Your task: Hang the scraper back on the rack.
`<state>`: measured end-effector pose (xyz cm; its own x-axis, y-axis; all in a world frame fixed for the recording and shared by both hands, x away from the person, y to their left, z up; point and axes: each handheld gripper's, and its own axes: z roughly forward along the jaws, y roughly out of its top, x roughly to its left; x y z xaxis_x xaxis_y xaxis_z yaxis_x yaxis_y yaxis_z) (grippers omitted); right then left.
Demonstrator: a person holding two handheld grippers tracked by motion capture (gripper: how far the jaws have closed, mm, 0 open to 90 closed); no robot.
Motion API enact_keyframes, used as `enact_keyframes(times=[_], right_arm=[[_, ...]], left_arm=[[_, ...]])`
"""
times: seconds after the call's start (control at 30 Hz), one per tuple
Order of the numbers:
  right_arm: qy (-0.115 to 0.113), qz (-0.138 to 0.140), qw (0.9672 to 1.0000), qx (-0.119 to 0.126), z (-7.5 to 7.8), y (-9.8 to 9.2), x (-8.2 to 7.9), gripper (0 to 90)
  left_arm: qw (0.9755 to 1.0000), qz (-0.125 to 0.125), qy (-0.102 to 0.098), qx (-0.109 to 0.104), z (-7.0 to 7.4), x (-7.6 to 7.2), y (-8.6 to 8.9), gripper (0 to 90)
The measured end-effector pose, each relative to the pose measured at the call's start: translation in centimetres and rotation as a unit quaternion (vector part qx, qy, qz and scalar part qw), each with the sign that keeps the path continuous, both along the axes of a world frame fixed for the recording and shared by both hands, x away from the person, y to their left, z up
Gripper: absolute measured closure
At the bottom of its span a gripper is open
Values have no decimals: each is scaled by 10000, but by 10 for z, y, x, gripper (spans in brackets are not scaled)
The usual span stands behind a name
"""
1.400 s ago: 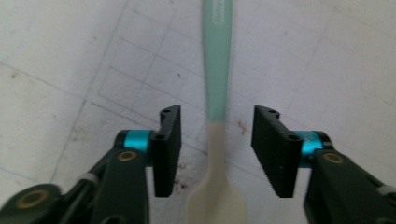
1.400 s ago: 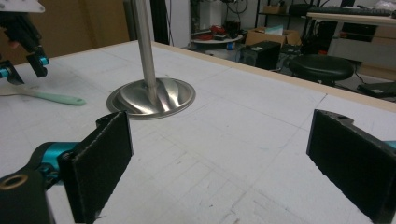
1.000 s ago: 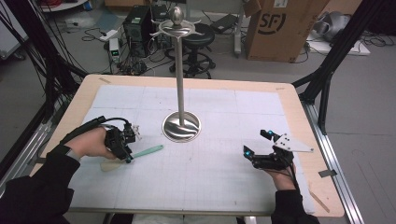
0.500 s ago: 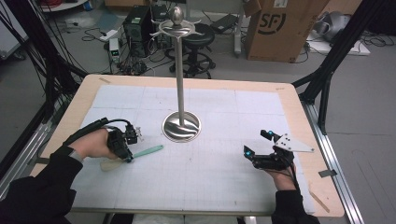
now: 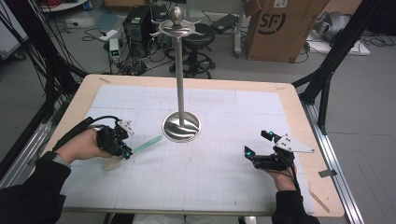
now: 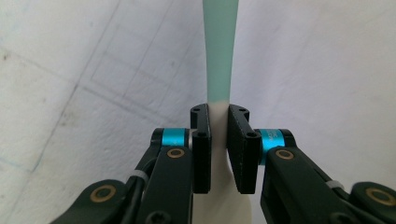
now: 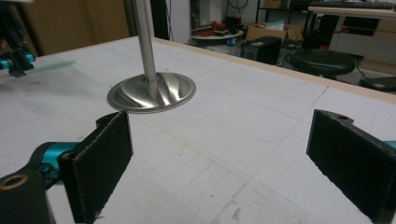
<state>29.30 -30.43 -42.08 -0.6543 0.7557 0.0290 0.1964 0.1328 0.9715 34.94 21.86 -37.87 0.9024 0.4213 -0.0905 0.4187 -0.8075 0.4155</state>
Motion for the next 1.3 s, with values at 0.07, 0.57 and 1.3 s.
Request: enact_keyframes(times=[0.07,0.57,1.3], right_arm=[[-9,-22,10000,9,0,0,0,59],[27,-24,10000,30,-2,-3,0,59],[34,-11,10000,49,-2,-5,-1,59]], left_arm=[[9997,72,-12,-234,4,-1,4,803],[9739,791,-771,-1985,18,-8,19,803],[9307,1143,-1939,-2885,81,-3,0,804]])
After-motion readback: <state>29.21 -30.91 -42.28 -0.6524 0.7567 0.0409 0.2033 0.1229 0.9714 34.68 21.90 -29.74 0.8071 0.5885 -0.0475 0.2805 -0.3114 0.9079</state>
